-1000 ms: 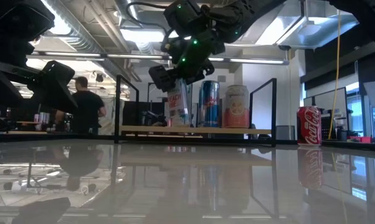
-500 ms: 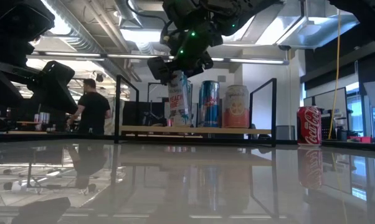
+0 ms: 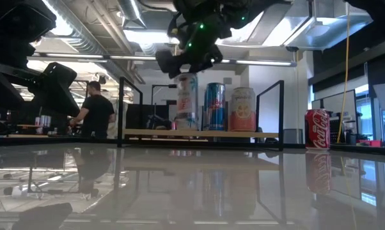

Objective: Place canned beverage on shelf
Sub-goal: Move the top red soda can to center of the table

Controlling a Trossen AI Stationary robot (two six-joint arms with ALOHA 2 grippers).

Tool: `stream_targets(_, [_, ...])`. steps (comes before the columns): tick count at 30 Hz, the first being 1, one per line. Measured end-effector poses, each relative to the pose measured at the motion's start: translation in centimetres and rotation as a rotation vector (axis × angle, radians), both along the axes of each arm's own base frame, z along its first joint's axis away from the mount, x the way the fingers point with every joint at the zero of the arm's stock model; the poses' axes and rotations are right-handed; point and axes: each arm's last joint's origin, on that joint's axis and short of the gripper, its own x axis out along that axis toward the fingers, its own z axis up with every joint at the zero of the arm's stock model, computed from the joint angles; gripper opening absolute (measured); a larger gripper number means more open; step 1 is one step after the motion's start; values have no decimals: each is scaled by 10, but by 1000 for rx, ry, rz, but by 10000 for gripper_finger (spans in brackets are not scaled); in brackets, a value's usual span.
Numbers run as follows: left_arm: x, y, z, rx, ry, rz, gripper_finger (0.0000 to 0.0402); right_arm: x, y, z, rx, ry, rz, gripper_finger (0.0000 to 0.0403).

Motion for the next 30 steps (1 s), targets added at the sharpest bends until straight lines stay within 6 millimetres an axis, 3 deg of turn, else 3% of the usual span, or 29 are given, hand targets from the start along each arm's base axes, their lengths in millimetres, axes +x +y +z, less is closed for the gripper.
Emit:
stream_targets(9, [0,0,0,0,0,0,338,-16,11,32,-6,6,30,308])
stream_targets(14, [0,0,0,-6,1,4,338,-33,47,65,-23,18,120,308])
stream_targets(18, [0,0,0,-41,5,27,338,-66,80,94,-8,55,163,308])
stream_targets(22, [0,0,0,-47,3,29,338,-112,98,121,104,15,168,308])
stream_targets(30, [3,-2,5,-82,-41,28,338,-198,94,136,359,46,-39,308])
